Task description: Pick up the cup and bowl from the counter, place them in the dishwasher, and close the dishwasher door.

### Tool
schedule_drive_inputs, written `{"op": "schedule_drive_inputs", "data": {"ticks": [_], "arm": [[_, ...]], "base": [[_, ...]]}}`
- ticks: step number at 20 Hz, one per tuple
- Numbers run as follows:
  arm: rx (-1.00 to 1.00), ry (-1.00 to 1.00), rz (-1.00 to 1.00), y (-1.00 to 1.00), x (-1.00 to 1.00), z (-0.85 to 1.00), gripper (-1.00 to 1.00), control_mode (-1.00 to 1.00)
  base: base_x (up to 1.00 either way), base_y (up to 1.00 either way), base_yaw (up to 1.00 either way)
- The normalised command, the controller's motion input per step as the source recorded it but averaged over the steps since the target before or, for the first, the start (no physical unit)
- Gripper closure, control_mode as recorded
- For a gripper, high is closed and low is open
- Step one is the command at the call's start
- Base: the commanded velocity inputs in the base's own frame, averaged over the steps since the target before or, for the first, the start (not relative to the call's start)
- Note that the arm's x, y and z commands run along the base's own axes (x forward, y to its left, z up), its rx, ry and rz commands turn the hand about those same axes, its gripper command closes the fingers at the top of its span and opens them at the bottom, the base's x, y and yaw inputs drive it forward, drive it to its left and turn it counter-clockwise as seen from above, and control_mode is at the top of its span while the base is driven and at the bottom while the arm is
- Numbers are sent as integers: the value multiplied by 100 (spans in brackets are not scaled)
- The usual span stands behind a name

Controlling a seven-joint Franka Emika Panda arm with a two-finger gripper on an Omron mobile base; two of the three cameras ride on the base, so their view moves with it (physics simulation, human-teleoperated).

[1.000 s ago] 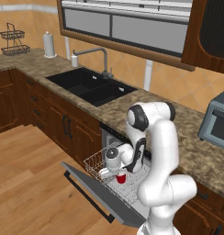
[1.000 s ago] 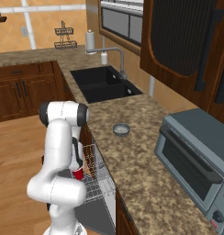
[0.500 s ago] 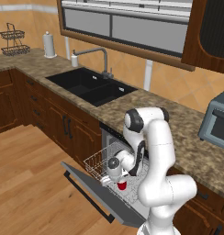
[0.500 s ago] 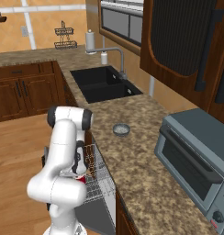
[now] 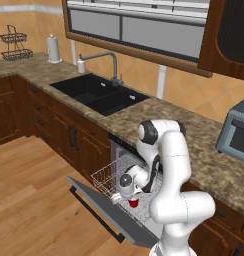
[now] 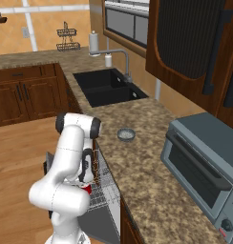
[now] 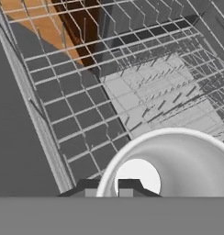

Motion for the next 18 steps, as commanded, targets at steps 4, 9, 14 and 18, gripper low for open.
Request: {"op": "schedule_drive_inputs", "data": {"ticks": [4, 9, 14, 18], "arm": [[0, 0, 0, -4, 40, -24, 100, -100], [-1, 0, 0, 0, 49, -49, 100, -100], [-3, 0, 1, 0, 28, -58, 100, -100], [-2, 0, 9, 36, -67, -30, -100, -100]], "base": [[0, 0, 0], [0, 0, 0], [0, 0, 0], [0, 0, 0]]}}
